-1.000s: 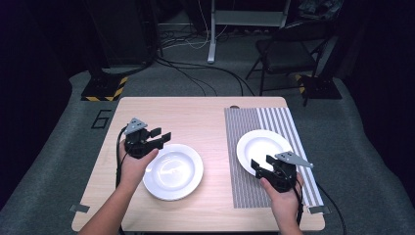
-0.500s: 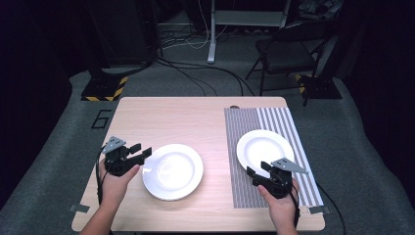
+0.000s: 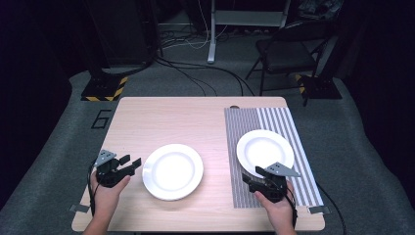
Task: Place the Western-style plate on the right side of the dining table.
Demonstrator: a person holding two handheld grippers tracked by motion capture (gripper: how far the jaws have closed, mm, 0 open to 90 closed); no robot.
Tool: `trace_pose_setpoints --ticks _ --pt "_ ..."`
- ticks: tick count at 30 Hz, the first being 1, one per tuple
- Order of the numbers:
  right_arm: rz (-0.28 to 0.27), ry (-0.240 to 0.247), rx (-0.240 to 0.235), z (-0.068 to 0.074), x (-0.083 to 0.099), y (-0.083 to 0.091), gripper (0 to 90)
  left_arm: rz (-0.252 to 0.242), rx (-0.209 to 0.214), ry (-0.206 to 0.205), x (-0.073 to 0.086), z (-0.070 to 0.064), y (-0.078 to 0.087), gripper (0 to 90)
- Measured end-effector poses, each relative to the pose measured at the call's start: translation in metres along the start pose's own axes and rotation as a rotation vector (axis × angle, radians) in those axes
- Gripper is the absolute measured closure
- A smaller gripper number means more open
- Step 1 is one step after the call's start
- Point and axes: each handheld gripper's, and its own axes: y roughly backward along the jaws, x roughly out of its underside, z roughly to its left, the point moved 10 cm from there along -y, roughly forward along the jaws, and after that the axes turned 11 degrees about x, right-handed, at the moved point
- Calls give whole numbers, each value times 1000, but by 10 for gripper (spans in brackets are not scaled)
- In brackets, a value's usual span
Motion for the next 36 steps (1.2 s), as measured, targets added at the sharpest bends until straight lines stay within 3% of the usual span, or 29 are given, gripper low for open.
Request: trace_pose_setpoints --ticks 5,7,12,26,36 --pt "24 32 -14 6 8 -8 370 8 -7 0 8 13 -1 449" --pt "41 43 -22 10 12 -12 369 22 -31 -8 11 20 -1 449" --pt "59 79 -36 24 18 -22 363 43 -53 18 20 32 -4 435" --pt "86 187 -75 53 33 -39 363 101 -63 -2 32 41 -15 407" --pt "97 217 -90 55 41 -41 353 125 -85 -38 33 46 -28 381"
